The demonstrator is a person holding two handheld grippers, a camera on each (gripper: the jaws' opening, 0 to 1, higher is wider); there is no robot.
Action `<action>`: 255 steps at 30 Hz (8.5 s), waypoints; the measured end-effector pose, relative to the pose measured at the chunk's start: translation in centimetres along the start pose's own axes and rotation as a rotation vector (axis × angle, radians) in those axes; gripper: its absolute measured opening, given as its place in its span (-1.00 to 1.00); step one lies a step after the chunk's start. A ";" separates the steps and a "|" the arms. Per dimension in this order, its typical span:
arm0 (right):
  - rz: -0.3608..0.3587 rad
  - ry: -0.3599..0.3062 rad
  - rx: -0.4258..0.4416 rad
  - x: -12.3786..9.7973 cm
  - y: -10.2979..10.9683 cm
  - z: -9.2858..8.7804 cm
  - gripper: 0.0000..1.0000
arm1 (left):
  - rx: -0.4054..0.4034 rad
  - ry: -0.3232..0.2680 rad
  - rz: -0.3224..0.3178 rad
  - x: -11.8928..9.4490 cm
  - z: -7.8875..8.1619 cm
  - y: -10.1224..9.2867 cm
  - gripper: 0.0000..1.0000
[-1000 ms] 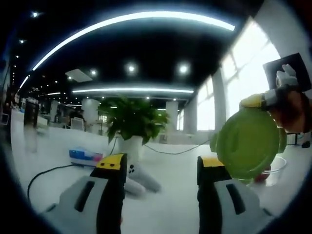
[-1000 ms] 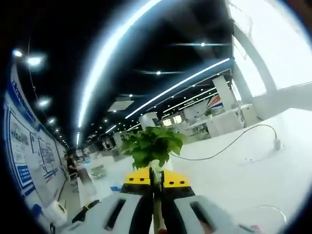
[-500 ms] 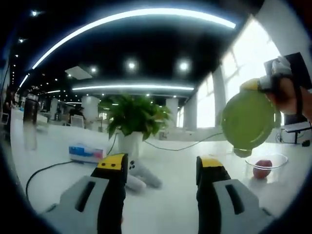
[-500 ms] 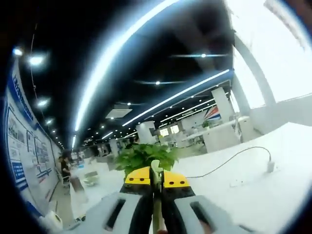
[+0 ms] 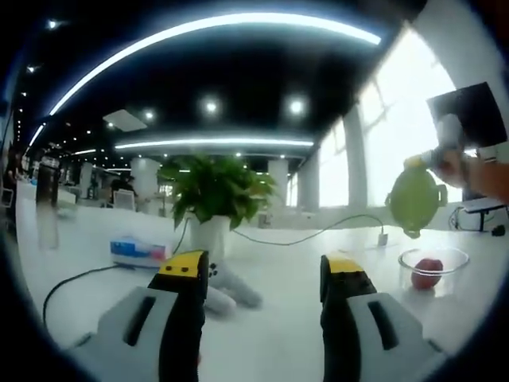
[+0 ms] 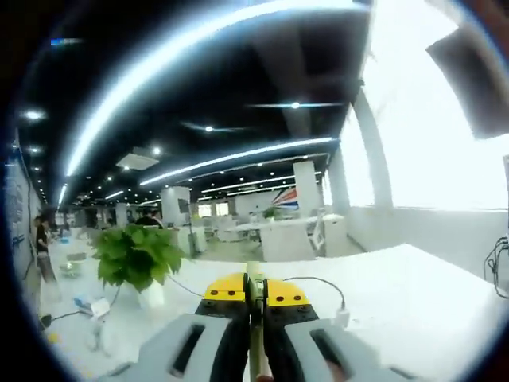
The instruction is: Open container latches remove lid place lid upside down on tabletop take tomato from container place on tabletop
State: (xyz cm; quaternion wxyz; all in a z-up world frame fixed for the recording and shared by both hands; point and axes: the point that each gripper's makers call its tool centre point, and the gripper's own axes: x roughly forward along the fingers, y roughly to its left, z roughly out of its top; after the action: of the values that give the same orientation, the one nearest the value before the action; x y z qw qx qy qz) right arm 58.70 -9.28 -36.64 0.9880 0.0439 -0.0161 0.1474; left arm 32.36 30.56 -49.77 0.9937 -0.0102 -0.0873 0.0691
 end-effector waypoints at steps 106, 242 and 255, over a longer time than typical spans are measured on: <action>0.182 0.038 -0.152 -3.1 4.7 -2.3 -0.26 | 0.022 -0.028 -0.033 1.4 1.4 -1.2 0.02; 0.070 -0.056 -0.077 -19.9 -8.6 -3.3 -0.18 | 0.158 -0.011 -0.371 5.5 5.1 -11.4 0.00; 0.308 0.016 -0.171 -19.0 -2.0 -2.7 -0.22 | 0.152 0.057 -0.640 3.9 4.7 -18.1 0.01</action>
State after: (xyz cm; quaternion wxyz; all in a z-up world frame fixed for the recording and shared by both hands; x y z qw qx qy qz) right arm 41.20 -16.44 -40.36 0.9539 -0.0446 -0.0274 0.2954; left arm 37.82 13.25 -43.89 0.9650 0.0901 -0.0528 -0.2407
